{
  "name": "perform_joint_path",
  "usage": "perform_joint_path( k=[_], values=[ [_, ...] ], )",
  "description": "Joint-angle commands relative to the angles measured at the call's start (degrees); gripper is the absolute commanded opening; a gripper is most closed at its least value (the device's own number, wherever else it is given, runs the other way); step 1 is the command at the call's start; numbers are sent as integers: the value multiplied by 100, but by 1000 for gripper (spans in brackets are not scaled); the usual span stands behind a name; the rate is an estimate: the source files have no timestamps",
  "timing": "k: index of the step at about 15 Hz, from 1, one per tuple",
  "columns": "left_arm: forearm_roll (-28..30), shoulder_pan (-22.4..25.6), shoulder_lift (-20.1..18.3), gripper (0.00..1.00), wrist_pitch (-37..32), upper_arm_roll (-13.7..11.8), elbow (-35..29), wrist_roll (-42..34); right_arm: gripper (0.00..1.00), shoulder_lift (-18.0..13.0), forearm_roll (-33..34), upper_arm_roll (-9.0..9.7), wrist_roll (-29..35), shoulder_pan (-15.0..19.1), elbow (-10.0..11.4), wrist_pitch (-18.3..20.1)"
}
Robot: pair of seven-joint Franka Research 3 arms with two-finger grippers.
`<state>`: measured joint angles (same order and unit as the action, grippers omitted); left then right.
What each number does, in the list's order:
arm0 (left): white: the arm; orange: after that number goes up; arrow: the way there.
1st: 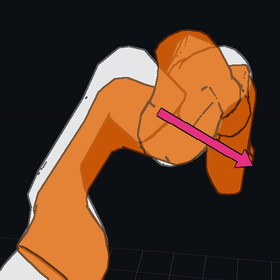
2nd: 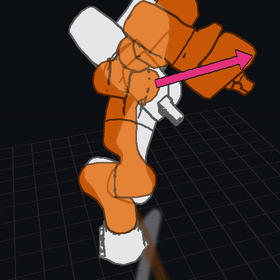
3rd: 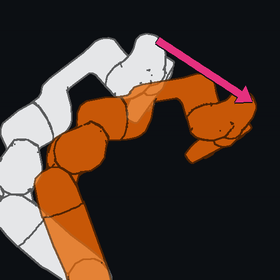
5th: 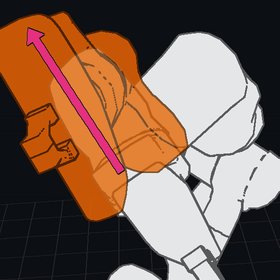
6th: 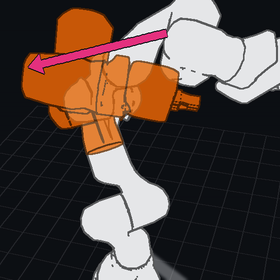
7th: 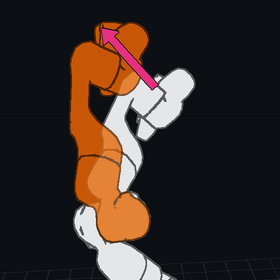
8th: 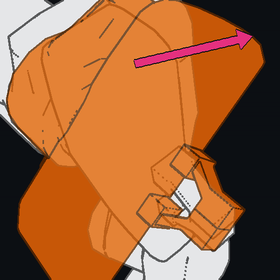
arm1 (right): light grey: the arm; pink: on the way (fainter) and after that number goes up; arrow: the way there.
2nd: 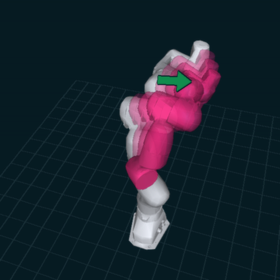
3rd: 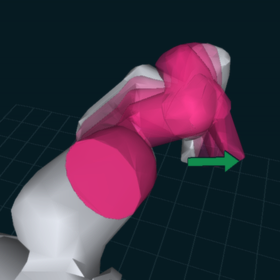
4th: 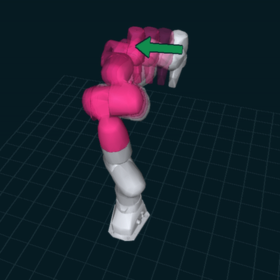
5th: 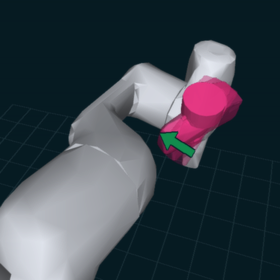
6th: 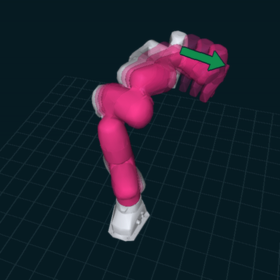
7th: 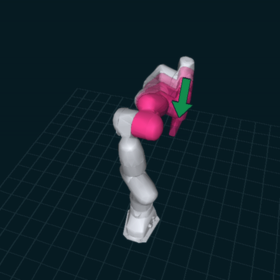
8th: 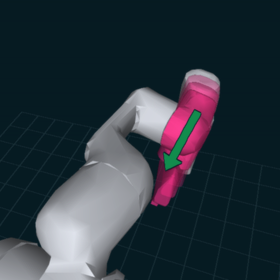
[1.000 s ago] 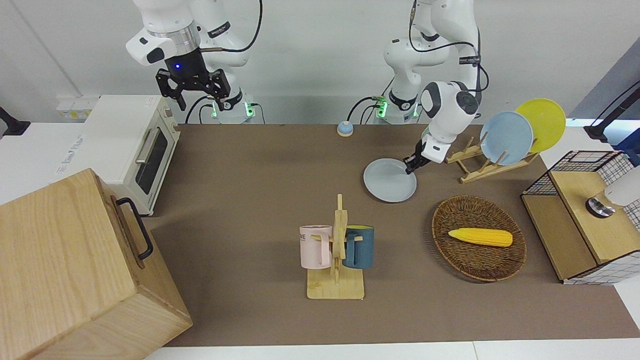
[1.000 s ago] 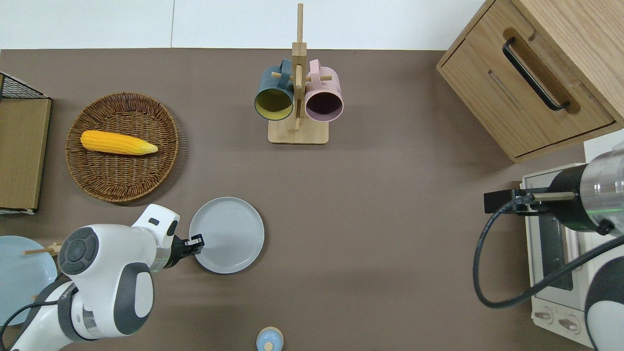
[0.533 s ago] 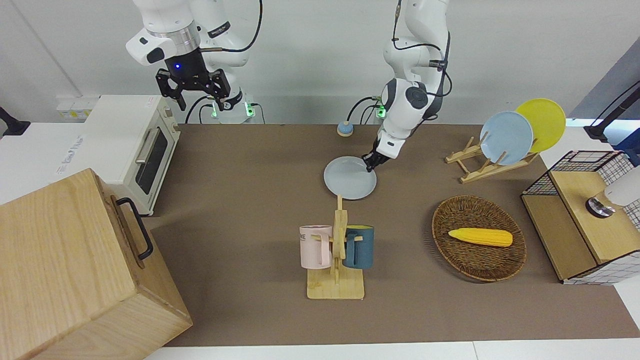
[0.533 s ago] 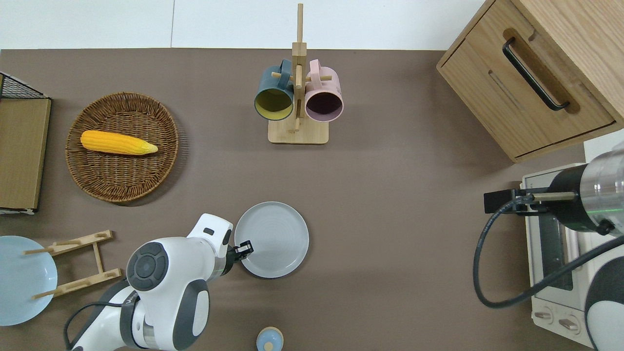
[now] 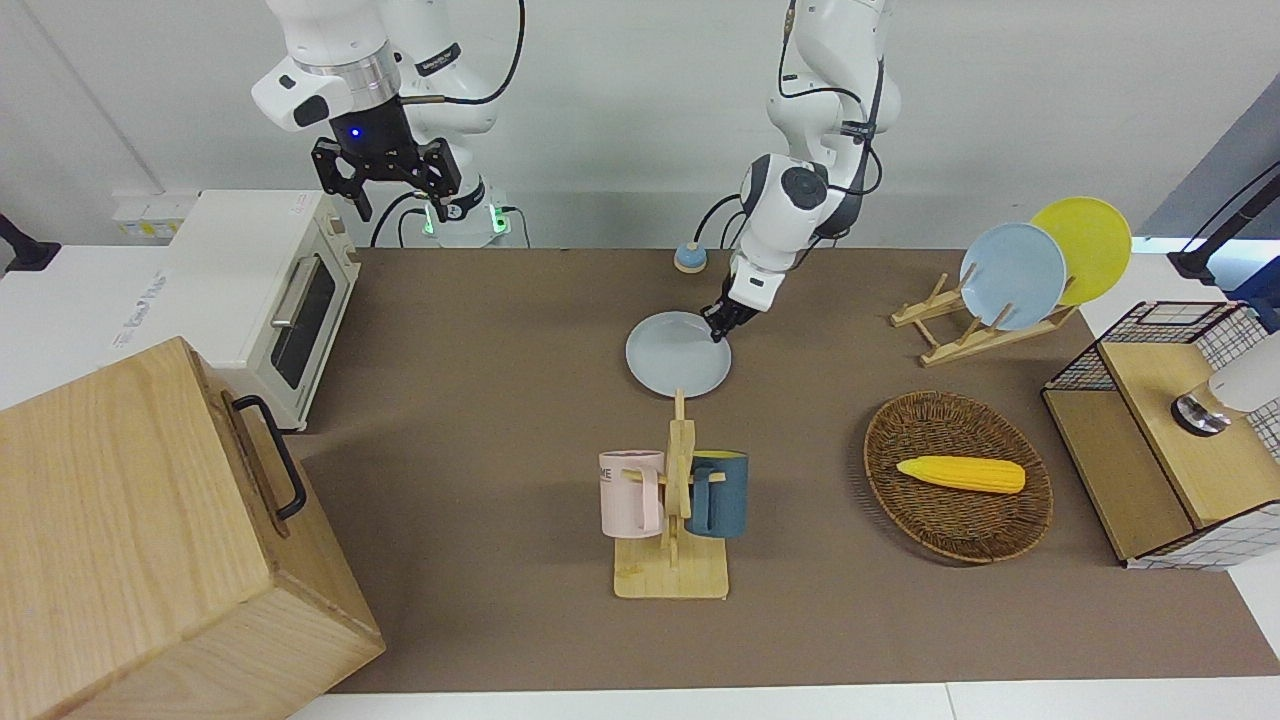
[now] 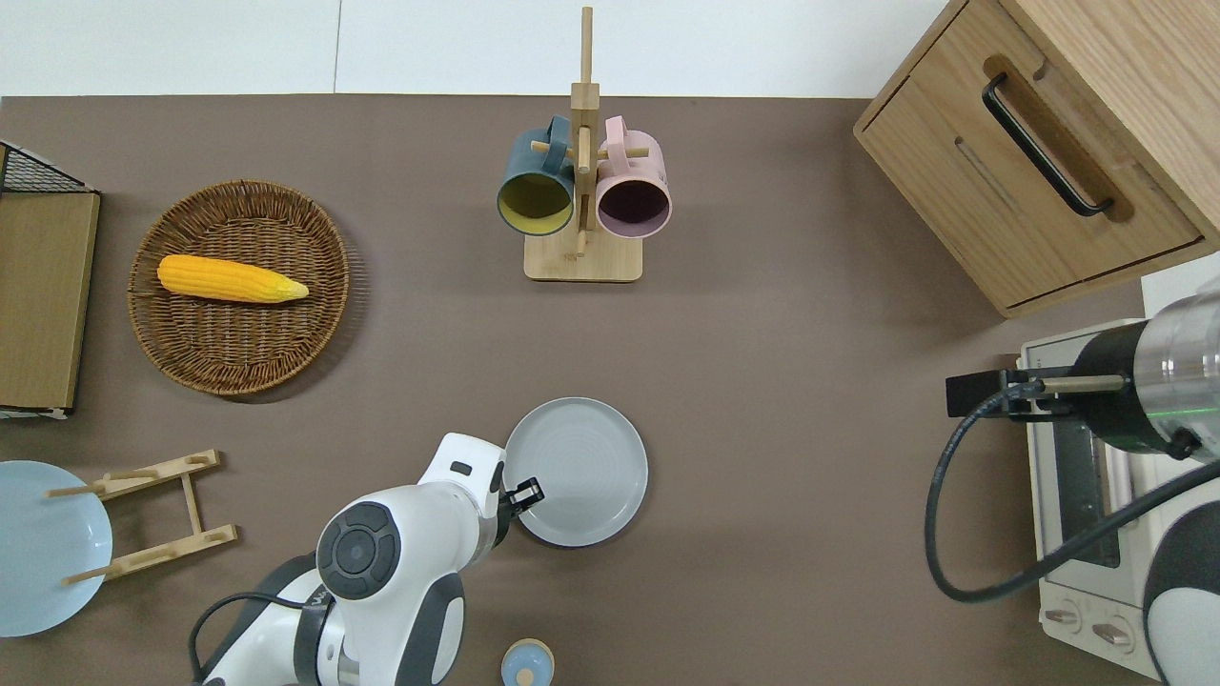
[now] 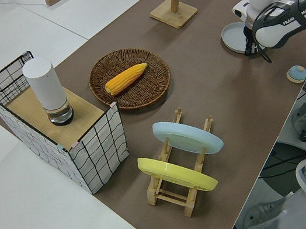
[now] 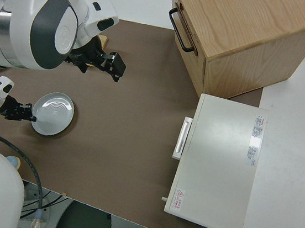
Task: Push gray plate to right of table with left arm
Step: 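Continue pushing the gray plate with the left gripper toward the table center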
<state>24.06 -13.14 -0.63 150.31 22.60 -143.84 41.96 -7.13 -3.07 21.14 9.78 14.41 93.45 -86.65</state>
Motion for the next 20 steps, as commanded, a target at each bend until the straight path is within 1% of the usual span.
perform_joint_path(
  k=[1, 4, 7, 9, 14, 17, 20],
  values=[
    [108, -522, 581, 0, 314, -1, 365, 611, 996, -157, -123, 83, 59, 141, 156, 7],
    [108, -926, 783, 0, 534, -167, 488, 753, 996, -157, -123, 83, 59, 141, 156, -1],
    [116, -1409, 880, 0, 552, -545, 629, 779, 996, -157, -123, 83, 59, 141, 156, -1],
    [116, -1656, 1020, 0, 561, -747, 778, 875, 996, -157, -123, 83, 59, 141, 156, -1],
    [116, -2096, 1258, 0, 710, -941, 1042, 1270, 996, -157, -123, 83, 59, 141, 156, -1],
    [116, -2158, 1460, 0, 719, -942, 1314, 1447, 996, -157, -123, 83, 59, 141, 156, -1],
    [116, -2184, 1496, 0, 719, -942, 1350, 1447, 996, -157, -123, 83, 59, 141, 156, -1]
  ],
)
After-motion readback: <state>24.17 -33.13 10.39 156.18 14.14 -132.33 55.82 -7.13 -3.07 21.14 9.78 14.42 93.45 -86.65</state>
